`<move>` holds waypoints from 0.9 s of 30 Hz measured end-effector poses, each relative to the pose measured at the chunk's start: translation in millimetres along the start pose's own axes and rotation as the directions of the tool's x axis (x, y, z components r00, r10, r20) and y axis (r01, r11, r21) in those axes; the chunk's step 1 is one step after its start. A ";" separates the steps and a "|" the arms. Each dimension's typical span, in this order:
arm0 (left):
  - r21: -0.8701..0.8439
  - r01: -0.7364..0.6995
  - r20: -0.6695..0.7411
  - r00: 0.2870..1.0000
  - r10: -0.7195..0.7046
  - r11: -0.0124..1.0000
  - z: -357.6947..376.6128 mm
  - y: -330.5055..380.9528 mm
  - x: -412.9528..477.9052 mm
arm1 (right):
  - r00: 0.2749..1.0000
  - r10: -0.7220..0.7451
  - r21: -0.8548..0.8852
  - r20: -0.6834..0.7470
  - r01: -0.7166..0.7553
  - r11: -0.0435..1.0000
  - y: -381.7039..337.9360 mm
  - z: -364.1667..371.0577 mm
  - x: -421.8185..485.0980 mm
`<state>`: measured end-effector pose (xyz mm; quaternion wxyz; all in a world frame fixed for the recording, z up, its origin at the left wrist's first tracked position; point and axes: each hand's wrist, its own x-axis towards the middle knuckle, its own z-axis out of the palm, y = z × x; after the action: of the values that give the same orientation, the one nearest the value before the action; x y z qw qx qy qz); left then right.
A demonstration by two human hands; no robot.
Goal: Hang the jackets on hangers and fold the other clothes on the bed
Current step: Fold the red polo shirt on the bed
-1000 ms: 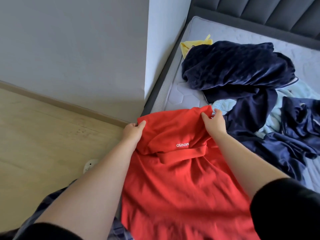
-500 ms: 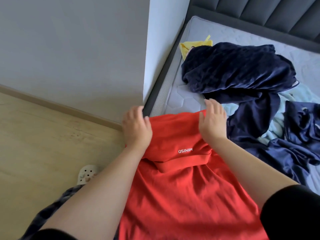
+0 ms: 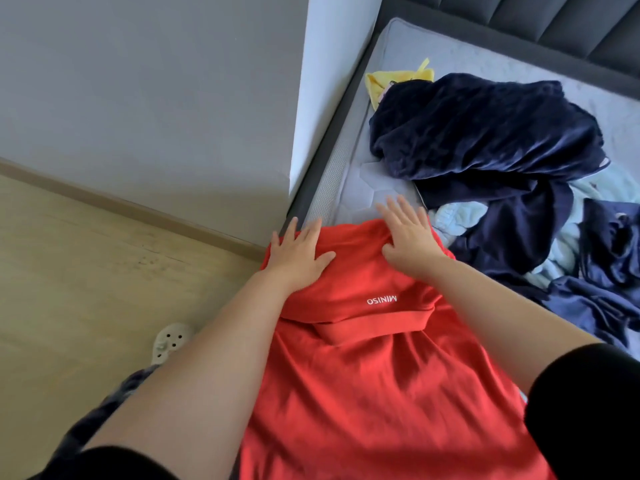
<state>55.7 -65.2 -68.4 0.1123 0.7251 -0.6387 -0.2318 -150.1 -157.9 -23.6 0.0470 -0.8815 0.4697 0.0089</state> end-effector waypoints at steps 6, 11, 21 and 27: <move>0.021 -0.027 0.146 0.989 0.023 0.999 -40.3 -1.5 14.7 | 0.918 -0.010 -0.156 0.396 0.078 0.985 -12.7 -25.4 30.0; 0.065 0.050 -0.087 0.995 -0.044 0.997 -53.2 11.2 4.2 | 0.955 0.007 -0.419 0.297 0.124 0.899 -20.4 -56.4 30.5; 0.269 -0.069 -0.626 0.746 0.229 0.961 -90.0 47.0 -41.7 | 0.919 -0.160 -0.330 -0.361 0.035 0.943 -18.9 -100.0 -18.9; 0.458 -0.224 -0.298 0.873 0.386 0.860 -50.6 58.5 -106.6 | 0.872 -0.313 -0.246 -0.377 0.232 0.941 -13.6 -69.6 -109.5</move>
<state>20.7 23.0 22.9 0.1154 0.6504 -0.7473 0.0729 -202.0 -66.2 53.2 -0.1378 -0.9213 0.3364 -0.1377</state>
